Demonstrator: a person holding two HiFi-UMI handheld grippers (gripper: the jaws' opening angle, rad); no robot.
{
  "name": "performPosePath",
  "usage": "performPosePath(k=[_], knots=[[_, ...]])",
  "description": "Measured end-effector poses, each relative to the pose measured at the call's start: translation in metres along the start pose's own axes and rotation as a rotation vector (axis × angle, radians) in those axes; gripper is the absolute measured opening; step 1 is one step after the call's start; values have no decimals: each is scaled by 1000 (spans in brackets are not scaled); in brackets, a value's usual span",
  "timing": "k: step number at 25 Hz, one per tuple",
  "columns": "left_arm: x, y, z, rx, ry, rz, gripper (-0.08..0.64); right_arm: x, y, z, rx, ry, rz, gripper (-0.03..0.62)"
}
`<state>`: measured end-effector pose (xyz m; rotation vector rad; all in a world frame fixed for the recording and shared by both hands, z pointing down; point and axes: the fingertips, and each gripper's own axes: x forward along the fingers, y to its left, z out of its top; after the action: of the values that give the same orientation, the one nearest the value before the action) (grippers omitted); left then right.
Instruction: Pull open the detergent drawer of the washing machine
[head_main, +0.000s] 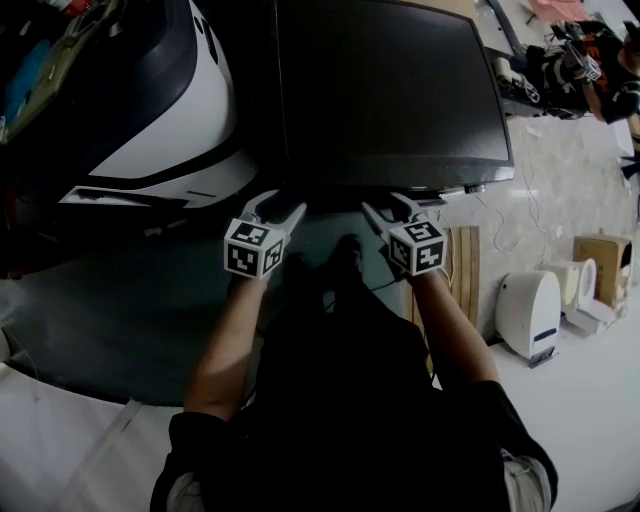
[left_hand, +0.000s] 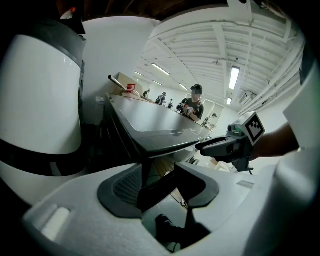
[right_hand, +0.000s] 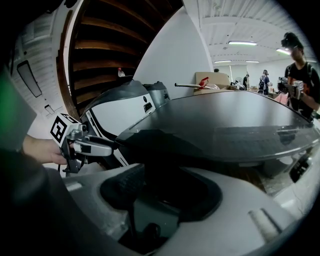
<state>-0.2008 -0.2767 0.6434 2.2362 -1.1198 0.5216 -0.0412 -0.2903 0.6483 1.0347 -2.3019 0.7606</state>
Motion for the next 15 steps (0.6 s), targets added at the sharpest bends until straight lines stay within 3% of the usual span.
performPosePath(k=[15], knots=[[0,2,3,16,10,-11,189,2,1,4,-13,14,10,206]])
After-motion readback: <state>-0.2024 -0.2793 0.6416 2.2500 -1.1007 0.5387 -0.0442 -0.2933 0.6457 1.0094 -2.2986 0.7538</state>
